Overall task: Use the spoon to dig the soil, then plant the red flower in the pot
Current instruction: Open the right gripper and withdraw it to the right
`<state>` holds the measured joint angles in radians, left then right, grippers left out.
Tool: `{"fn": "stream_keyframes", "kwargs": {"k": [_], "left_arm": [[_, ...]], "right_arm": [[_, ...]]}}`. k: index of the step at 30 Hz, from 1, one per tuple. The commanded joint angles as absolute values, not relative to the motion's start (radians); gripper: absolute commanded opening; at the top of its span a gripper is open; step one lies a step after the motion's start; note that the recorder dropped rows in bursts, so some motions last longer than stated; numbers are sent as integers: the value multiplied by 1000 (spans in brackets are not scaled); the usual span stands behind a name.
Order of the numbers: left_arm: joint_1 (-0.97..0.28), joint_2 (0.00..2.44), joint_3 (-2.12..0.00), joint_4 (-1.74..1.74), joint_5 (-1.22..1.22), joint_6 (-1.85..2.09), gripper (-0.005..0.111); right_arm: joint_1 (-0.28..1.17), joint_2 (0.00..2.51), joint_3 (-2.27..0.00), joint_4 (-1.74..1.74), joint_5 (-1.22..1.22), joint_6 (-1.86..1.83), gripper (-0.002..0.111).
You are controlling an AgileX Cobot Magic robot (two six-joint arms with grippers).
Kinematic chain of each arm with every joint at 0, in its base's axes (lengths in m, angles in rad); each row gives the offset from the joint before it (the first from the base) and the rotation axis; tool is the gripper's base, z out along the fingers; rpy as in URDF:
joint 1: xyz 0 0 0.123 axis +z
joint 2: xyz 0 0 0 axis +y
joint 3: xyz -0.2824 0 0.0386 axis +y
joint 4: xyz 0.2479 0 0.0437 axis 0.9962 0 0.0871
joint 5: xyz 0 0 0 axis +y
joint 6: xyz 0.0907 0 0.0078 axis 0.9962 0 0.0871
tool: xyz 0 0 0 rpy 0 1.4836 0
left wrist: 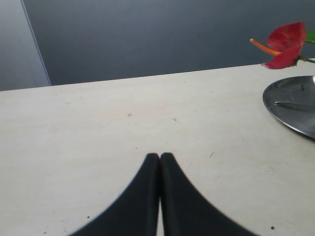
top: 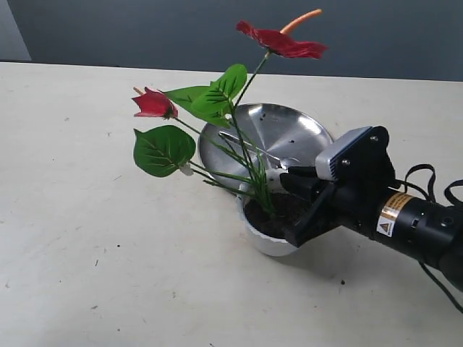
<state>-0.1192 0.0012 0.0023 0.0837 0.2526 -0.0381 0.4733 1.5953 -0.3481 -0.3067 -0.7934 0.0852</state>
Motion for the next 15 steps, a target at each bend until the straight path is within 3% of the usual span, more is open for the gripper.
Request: {"fn": "stream_keyframes", "kwargs": {"k": [1, 8, 15], "left_arm": [[-125, 0, 0, 84, 239, -42, 1], [-125, 0, 0, 84, 239, -42, 1], [-125, 0, 0, 84, 239, -42, 1]], "right_arm": [[473, 1487, -344, -301, -680, 82, 15], [473, 1173, -344, -155, -334, 79, 15], [473, 836, -344, -47, -156, 79, 15]]}}
